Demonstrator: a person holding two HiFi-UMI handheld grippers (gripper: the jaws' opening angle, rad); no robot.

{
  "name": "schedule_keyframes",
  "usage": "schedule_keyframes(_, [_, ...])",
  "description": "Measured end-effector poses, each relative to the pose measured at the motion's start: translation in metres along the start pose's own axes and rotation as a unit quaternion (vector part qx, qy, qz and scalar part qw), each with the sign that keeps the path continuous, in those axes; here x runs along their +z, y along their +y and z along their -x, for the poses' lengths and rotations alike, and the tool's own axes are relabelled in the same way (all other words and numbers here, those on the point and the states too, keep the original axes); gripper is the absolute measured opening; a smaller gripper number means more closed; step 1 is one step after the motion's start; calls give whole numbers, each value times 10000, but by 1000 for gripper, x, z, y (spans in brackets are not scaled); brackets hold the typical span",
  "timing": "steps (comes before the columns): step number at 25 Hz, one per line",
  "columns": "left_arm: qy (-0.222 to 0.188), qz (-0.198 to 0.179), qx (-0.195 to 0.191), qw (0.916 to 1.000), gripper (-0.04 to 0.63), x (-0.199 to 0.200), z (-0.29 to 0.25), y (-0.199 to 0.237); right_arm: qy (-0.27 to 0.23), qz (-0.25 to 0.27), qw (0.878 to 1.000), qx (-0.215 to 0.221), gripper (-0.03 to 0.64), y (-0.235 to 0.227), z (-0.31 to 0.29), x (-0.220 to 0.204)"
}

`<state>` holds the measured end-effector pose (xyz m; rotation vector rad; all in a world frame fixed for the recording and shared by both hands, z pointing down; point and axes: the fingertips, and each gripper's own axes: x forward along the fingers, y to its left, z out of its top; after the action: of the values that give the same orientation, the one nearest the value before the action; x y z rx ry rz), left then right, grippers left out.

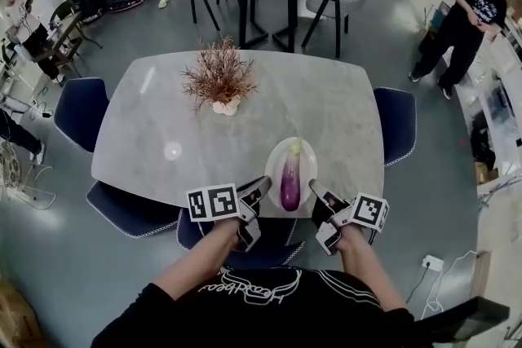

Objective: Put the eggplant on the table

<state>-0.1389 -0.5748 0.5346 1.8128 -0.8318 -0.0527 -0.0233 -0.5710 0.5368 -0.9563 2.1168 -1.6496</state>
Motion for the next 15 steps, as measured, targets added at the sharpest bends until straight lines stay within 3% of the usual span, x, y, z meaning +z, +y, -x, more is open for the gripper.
schedule_keyframes(4, [124,-39,89,9999,23,9,-21,19,20,328,9982,-508,23,-20,-12,9])
schedule_keyframes(8, [359,-117,104,9992,23,9,-43,39,-29,212,9961,-857,23,-43,-21,11])
schedule_keyframes(15, [620,88,202,9978,23,0,-74,79,34,264,9897,-1406,23,-92,-34,12])
